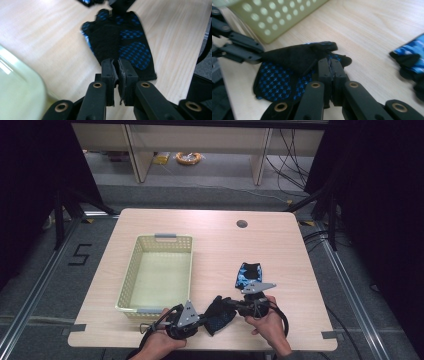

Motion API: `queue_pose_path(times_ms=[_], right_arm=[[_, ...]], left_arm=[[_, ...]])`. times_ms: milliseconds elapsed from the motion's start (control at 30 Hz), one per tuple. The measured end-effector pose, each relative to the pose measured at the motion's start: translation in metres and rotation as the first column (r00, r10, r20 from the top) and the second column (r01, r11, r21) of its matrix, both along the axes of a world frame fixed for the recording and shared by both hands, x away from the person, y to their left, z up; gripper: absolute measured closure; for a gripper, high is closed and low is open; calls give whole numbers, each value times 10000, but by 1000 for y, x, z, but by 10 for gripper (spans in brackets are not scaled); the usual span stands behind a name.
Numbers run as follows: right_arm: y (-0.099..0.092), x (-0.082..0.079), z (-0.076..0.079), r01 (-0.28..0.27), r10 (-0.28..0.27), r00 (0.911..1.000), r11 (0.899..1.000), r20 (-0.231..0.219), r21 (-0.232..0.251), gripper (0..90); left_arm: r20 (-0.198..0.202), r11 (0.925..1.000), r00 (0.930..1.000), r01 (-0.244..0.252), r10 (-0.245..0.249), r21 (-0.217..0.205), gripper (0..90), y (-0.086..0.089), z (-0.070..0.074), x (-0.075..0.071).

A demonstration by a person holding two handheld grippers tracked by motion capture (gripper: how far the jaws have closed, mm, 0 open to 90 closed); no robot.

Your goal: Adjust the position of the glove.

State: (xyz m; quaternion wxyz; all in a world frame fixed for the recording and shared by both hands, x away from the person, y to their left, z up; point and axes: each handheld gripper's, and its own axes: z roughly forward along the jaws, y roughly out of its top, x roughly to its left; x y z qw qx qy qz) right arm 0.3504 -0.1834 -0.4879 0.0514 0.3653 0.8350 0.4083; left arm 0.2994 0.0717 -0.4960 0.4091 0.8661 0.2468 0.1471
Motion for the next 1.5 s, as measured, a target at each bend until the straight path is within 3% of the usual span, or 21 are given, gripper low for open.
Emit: queue_pose_path(times_ms=[67, 167, 267, 333, 467, 500, 567, 600, 767, 800, 867, 933, 1000, 1033, 1100, 1133, 1200, 1233, 1300, 1400, 1500], right_arm=[[-6, -10, 6, 318, -318, 9995, 9994, 32, 153, 896], [-18, -27, 11, 691, -709, 9974, 9934, 161, 917, 896], [-21, -34, 12, 797, -829, 9962, 9916, 275, 1020, 895], [-23, -42, 12, 1049, -1083, 9938, 9888, 269, 1059, 895], [-24, -47, 6, 1102, -1122, 9933, 9918, 271, 650, 890], [-26, -50, 1, 1377, -1377, 9905, 9888, -30, 568, 886], [-28, -49, -2, 1307, -1307, 9914, 9907, -42, 375, 882], [-31, -51, -6, 1378, -1378, 9905, 9904, -43, -82, 867], [-32, -53, -12, 1441, -1451, 9893, 9877, -122, -603, 819], [-32, -53, -13, 1485, -1498, 9885, 9873, -203, -559, 806], [-33, -53, -13, 1562, -1582, 9873, 9838, -167, -876, 765], [-34, -53, -14, 1632, -1672, 9852, 9821, -371, -937, 744], [-34, -53, -18, 1821, -1836, 9828, 9814, -200, -615, 705], [-36, -53, -15, 1638, -1673, 9854, 9821, -311, -929, 684], [-36, -54, -14, 1717, -1762, 9834, 9807, -426, -934, 632], [-37, -53, -14, 1695, -1713, 9851, 9817, -137, -864, 622], [-36, -57, -10, 1847, -1885, 9811, 9797, -443, -783, 605], [-37, -56, -10, 1718, -1721, 9851, 9825, 18, -724, 584], [-42, -56, -3, 1758, -1696, 9823, 9813, 794, -781, 550], [-46, -55, 2, 1820, -1748, 9798, 9807, 970, -709, 545], [-52, -49, 5, 1685, -1530, 9780, 9802, 1420, -1040, 544]], left_arm=[[164, 10000, 9999, 7, -6, -50, 838, -2, 4, 1], [406, 10000, 9992, -23, 27, -91, 841, -9, 7, 4], [708, 9998, 9975, 2, -15, 179, 842, -18, 7, 8], [526, 9992, 9985, 134, -154, 382, 843, -28, 7, 11], [455, 9994, 9987, 219, -232, 285, 842, -40, 1, 11], [417, 9985, 9985, 338, -355, 422, 842, -45, -3, 11], [415, 9982, 9986, 313, -334, 502, 841, -47, -4, 12], [395, 9984, 9987, 302, -321, 488, 838, -48, -5, 13], [286, 9985, 9994, 196, -211, 521, 822, -47, -9, 16], [231, 9962, 9993, 257, -277, 830, 813, -46, -9, 16], [134, 9981, 9998, 134, -142, 604, 779, -45, -11, 16], [122, 9958, 9997, 214, -225, 892, 753, -43, -9, 17], [75, 9964, 9997, 240, -247, 808, 714, -43, -9, 16], [12, 9970, 9998, 222, -223, 737, 700, -42, -8, 14], [-48, 9969, 9997, 250, -247, 750, 648, -41, -7, 13], [-123, 9975, 9993, 353, -346, 605, 625, -40, -6, 9], [-111, 9973, 9994, 346, -339, 650, 584, -39, -5, 8], [-230, 9977, 9990, 393, -381, 552, 584, -37, -3, 4], [-331, 9976, 9984, 470, -453, 518, 508, -33, 0, -2], [-494, 9984, 9977, 471, -455, 324, 466, -23, 1, -10], [-629, 9986, 9972, 426, -405, 316, 417, -14, 1, -14]])
